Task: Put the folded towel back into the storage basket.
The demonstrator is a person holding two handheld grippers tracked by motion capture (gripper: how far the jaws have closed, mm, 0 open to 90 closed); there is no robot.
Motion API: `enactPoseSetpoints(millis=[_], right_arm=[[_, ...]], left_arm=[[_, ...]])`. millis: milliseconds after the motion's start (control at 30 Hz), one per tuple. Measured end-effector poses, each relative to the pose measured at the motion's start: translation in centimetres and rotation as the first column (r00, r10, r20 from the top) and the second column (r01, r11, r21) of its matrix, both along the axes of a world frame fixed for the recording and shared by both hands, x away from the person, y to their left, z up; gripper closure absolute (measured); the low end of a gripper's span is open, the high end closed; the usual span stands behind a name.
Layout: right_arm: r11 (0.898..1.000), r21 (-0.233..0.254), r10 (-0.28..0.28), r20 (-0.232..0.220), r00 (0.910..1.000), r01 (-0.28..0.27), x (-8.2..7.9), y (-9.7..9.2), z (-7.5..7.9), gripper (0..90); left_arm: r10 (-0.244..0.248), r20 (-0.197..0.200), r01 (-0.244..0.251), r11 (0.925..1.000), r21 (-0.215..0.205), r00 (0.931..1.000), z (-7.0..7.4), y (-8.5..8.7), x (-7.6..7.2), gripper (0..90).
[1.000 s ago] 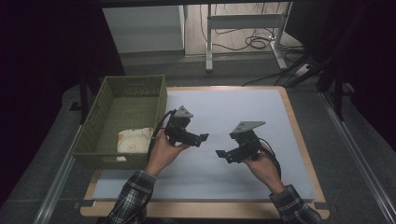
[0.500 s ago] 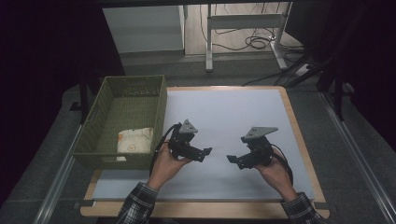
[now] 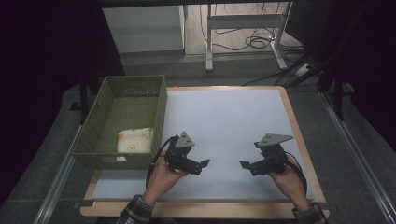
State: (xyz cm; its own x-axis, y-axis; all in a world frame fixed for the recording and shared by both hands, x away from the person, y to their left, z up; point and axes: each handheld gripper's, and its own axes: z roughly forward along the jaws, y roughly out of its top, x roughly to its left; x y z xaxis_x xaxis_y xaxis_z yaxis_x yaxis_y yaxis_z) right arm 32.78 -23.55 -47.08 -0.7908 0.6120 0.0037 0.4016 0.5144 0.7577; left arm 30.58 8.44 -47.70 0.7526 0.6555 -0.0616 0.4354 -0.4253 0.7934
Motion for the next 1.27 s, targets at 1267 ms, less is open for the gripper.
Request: enactPoseSetpoints(millis=[1267], right_arm=[[0.995,-0.097,0.014,-0.02,0.9997,-0.016,-2.1,-0.4,-6.3,3.4]], left_arm=[[0.048,-0.08,-0.038,0.9909,0.129,0.9956,-7.1,1.2,-1.8,0.0]])
